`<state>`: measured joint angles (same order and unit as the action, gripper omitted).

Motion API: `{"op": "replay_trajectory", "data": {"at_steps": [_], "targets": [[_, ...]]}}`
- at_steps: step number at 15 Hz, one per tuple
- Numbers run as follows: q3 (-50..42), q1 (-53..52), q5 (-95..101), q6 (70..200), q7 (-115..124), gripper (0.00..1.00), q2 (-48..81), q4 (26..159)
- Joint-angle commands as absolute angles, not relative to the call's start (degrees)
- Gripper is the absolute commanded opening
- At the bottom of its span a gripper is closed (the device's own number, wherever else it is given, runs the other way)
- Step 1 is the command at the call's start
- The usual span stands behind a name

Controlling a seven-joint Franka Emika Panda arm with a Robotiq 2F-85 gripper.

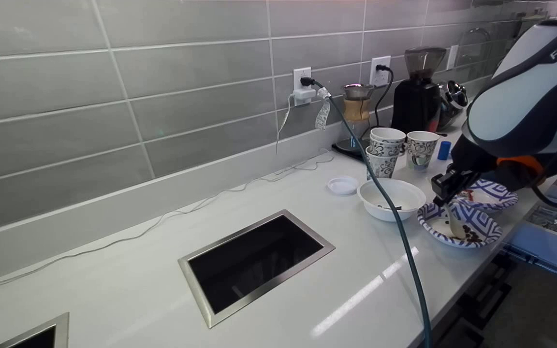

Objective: Use the spoon to put some of the cereal into the white bowl

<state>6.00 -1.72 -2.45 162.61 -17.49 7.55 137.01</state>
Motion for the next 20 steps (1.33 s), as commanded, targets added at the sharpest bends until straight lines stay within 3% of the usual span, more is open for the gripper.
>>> {"op": "replay_trajectory", "data": {"at_steps": [1, 20], "targets": [[5.9, -2.1, -1.6, 159.3, -15.5, 0.03, 6.0, 137.7], [5.1, -2.2, -1.4, 139.1, -15.0, 0.03, 8.3, 129.4]]}}
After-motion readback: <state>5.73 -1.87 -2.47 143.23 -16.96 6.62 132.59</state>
